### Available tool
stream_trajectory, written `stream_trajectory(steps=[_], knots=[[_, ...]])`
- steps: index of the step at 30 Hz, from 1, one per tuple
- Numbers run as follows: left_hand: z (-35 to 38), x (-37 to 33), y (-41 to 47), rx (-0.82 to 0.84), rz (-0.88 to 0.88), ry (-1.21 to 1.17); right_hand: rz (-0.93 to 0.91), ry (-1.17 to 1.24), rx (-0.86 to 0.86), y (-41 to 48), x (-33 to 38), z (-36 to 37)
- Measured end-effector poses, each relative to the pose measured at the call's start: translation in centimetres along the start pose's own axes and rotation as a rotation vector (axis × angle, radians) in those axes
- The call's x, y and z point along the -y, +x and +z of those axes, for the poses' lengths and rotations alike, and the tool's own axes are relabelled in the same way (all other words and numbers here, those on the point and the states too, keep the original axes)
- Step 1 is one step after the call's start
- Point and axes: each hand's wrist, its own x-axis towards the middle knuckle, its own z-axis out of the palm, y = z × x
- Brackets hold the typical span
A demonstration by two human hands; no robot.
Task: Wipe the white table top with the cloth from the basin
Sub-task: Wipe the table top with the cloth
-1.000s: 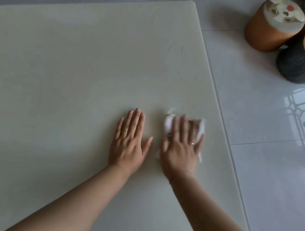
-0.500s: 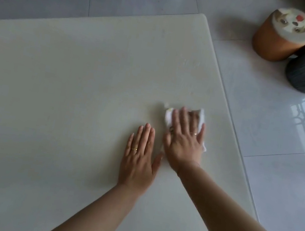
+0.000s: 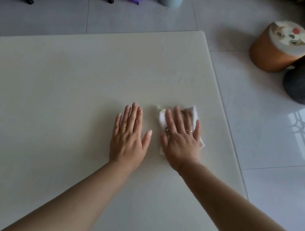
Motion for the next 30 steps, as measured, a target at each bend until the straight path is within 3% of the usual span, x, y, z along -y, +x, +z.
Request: stream_trajectory(steps=[2, 3, 8, 10, 14, 17, 19, 21, 23, 24, 26, 28, 30], knots=[[0.1, 0.3, 1.0, 0.000, 0.016, 0.004, -0.181, -0.062, 0.028, 1.1, -2.1, -0.8], [0.1, 0.5, 1.4, 0.003, 0.023, 0.010, -0.183, -0.073, 0.023, 2.0, -3.7, -1.2], [0.5, 1.2, 3.3, 0.027, 0.005, 0.021, 0.340, 0.067, -0.034, 6.5, -6.9, -2.6], [0.6, 1.4, 4.1, 0.037, -0.013, 0.022, 0.410, 0.098, -0.068, 7.2, -4.1, -2.0], [0.8, 1.3, 4.9, 0.041, -0.016, 0.023, -0.022, 0.015, -0.043, 6.3, 0.2, -0.5], [0.8, 1.5, 5.0, 0.042, 0.002, 0.022, -0.239, -0.052, -0.014, 7.8, -3.2, -1.6], [0.7, 1.7, 5.3, 0.051, 0.014, 0.015, -0.106, -0.031, -0.021, 9.9, -6.4, -2.7], [0.6, 1.7, 6.0, 0.040, 0.015, 0.004, 0.189, 0.068, -0.027, 11.9, -7.8, -3.7], [0.6, 1.8, 7.1, 0.020, 0.003, -0.013, 0.402, 0.105, -0.057, 13.2, -6.2, -3.6], [0.5, 1.8, 7.7, 0.013, -0.003, -0.015, 0.425, 0.111, -0.074, 13.4, -4.5, -3.2], [0.5, 1.8, 8.6, 0.005, -0.014, -0.007, 0.268, 0.121, -0.095, 13.0, -0.6, -2.0], [0.5, 2.0, 9.2, -0.001, -0.022, 0.004, -0.013, 0.066, -0.063, 11.8, 2.4, -0.9], [0.7, 2.1, 9.3, -0.002, -0.020, 0.002, -0.216, 0.005, -0.029, 11.9, 1.7, -1.1]])
